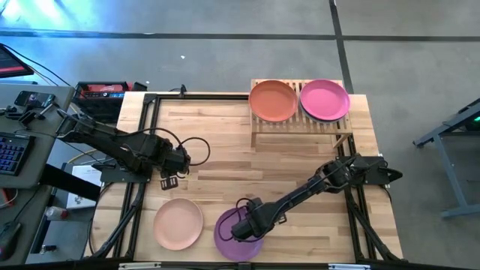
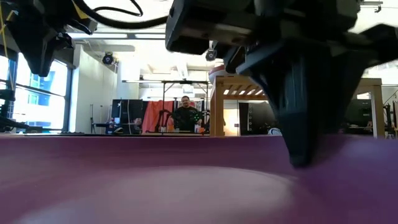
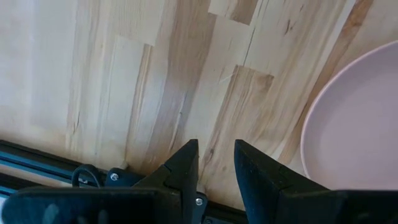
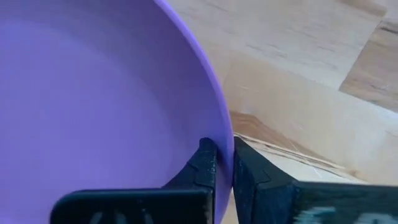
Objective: Place and stack plates onto a shelf
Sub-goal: Stack the purple plate on top of the orange plate on the shelf
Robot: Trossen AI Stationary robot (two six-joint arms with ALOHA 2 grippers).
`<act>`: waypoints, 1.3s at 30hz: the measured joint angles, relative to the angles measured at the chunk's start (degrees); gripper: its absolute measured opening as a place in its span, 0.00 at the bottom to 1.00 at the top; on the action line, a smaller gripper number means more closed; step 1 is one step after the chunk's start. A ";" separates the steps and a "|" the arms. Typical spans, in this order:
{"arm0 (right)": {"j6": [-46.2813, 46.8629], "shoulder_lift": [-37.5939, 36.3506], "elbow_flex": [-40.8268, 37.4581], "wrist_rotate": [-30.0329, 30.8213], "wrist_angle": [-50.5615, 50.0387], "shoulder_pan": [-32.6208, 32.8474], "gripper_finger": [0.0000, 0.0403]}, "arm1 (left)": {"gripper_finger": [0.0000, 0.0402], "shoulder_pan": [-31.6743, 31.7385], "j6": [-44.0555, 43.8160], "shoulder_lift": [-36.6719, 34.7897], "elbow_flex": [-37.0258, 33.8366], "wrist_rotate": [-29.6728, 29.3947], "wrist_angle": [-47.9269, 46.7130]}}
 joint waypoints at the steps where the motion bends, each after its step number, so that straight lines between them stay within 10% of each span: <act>1: 0.01 0.00 0.51 0.08 -0.66 0.00 0.01 | 0.23 0.00 0.02 0.00 0.00 0.02 -0.02; 16: -0.40 0.00 17.59 8.82 -23.31 -2.01 0.00 | 0.23 0.00 0.04 0.00 0.00 0.02 -0.01; 39: -16.00 -10.72 19.89 21.15 -23.19 -9.38 0.00 | 0.23 1.60 4.62 0.00 0.00 -4.62 0.07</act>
